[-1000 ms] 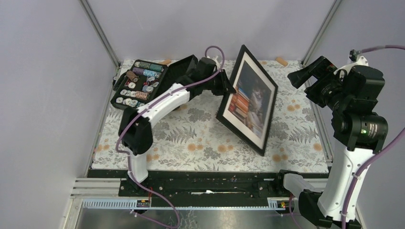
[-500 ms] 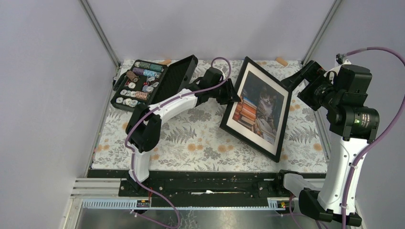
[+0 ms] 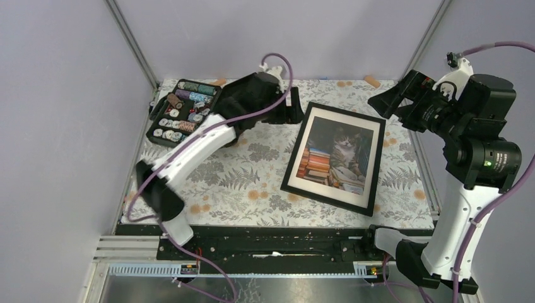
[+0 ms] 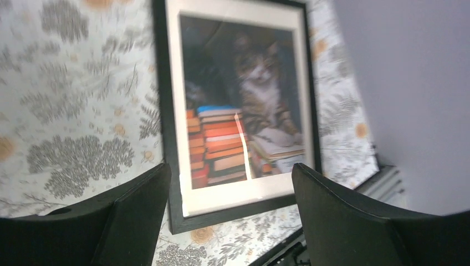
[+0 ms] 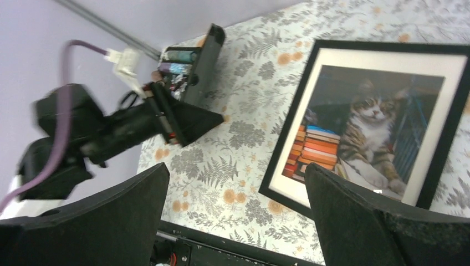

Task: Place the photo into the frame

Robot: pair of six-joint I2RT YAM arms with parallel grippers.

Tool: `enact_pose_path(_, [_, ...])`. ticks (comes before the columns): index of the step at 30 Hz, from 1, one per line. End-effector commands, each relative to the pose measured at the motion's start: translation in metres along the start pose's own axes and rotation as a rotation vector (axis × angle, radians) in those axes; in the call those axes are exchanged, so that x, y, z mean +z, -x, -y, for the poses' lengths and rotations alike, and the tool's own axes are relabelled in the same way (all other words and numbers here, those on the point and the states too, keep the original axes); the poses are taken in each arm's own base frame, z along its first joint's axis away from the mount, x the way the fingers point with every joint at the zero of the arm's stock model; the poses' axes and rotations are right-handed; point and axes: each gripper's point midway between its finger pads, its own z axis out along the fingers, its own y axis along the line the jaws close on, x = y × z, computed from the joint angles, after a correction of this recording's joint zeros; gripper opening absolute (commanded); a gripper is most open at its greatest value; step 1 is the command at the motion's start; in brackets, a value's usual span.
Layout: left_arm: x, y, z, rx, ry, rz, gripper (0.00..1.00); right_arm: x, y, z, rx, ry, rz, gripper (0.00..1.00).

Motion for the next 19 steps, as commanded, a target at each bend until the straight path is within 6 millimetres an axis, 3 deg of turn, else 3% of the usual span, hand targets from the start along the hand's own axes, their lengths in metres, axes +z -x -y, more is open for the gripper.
enact_pose_path(1, [-0.136,0.073,0.054,0.132,-0.173,0.313,0.85,-0.032,0.020,-0.050,-0.163,0.203,0.120,1.00])
enact_pose_path(6, [-0.249,0.108,0.074,0.282,-0.248,0.558,0.91,-0.078,0.046,-0.060,-0.280,0.158,0.374,1.00])
enact_pose_path(9, [-0.309,0.124,0.068,0.303,-0.244,0.719,0.97,-0.096,0.051,-0.059,-0.304,0.122,0.465,1.00])
enact_pose_path(12, [-0.358,0.135,0.063,0.316,-0.241,0.849,0.99,-0.100,0.052,-0.054,-0.299,0.086,0.488,1.00])
enact_pose_path(15, [-0.387,0.144,0.043,0.326,-0.137,0.917,0.99,-0.099,0.051,-0.051,-0.292,0.077,0.484,1.00])
enact_pose_path(19, [-0.398,0.145,0.017,0.332,-0.002,0.935,0.99,-0.088,0.041,-0.053,-0.302,0.117,0.422,1.00])
